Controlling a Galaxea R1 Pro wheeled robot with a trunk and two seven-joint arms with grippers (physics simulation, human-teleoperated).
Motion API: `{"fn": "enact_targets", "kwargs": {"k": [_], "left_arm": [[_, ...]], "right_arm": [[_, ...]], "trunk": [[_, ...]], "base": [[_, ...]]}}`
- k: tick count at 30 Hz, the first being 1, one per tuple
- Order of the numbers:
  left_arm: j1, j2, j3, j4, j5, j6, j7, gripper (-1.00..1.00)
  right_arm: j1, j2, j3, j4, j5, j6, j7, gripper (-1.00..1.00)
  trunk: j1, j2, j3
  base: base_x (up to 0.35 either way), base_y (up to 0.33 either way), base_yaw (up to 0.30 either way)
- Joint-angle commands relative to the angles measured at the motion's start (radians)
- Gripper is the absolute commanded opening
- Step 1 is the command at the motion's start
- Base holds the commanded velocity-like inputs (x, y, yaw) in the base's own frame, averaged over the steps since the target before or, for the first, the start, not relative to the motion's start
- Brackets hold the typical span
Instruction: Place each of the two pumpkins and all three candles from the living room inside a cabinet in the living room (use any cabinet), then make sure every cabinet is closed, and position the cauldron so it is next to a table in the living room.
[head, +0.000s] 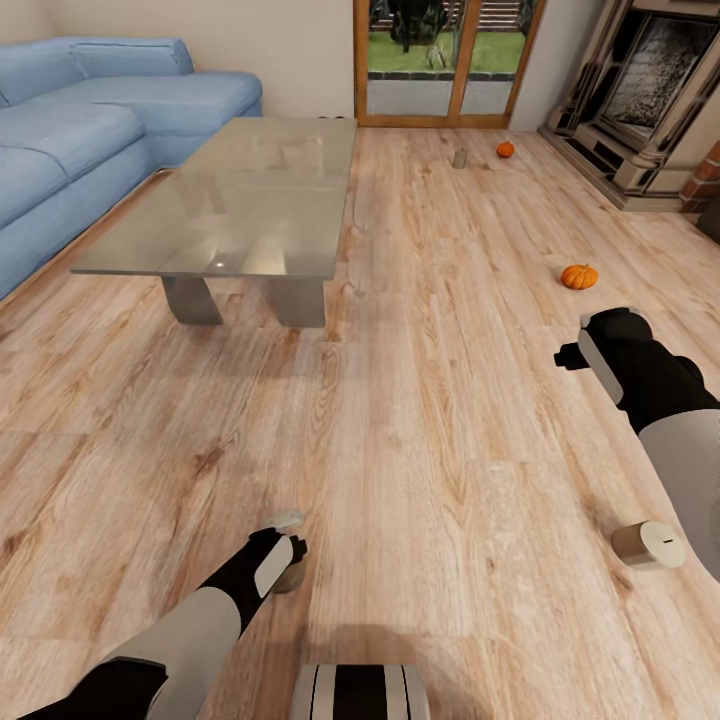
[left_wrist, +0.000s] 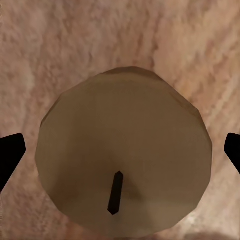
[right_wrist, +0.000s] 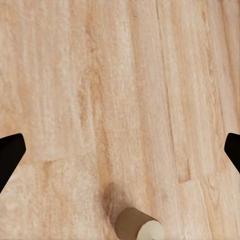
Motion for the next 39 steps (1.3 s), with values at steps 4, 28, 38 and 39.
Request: {"fn": "enact_targets", "kwargs": {"k": [4, 28, 38, 39], "left_arm": [[0.0, 0.0, -0.007, -0.002, 0.008, 0.004, 0.009, 1.0], [0.0, 0.001, -0.007, 0.028, 0.008, 0.004, 0.007, 1.0], [0.0, 0.0, -0.007, 0.054, 0.008, 0.001, 0.005, -1.0], [0.0, 0.0, -0.007, 0.056, 0.008, 0.0, 0.005, -1.0]], "right_arm": [[-0.001, -0.001, 0.006, -0.001, -0.011, 0.003, -0.009, 1.0], [-0.001, -0.002, 0.008, -0.001, -0.012, 0.003, -0.009, 1.0], [-0.001, -0.002, 0.008, -0.002, -0.012, 0.003, -0.009, 1.0], [-0.001, -0.002, 0.008, -0.002, -0.012, 0.003, -0.009, 1.0]], "trunk": [[0.0, 0.0, -0.001], [0.0, 0.0, -0.001], [0.0, 0.0, -0.001], [0.0, 0.0, -0.001]], "base": [[0.0, 0.0, 0.0], [0.0, 0.0, 0.0], [0.0, 0.0, 0.0], [0.0, 0.0, 0.0]]}}
